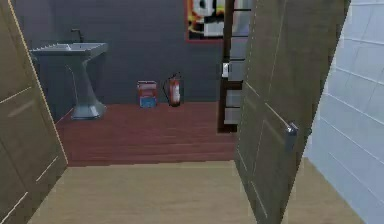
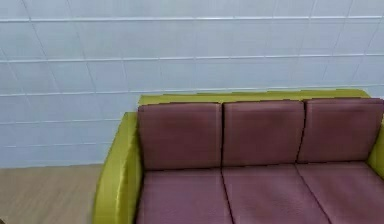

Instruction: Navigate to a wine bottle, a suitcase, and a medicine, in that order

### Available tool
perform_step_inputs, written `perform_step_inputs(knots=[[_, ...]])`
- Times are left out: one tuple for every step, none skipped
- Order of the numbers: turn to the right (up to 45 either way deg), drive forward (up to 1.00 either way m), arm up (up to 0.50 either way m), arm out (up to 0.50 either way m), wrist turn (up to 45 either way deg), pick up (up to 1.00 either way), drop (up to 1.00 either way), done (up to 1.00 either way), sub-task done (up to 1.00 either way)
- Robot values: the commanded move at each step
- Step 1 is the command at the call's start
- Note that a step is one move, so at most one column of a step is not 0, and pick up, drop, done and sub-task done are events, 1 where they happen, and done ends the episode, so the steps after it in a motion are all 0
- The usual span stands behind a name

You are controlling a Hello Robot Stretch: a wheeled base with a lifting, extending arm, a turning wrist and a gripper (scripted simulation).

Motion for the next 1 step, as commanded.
perform_step_inputs(knots=[[0.0, 1.0, 0.0, 0.0, 0.0, 0.0, 0.0, 0.0, 0.0]])
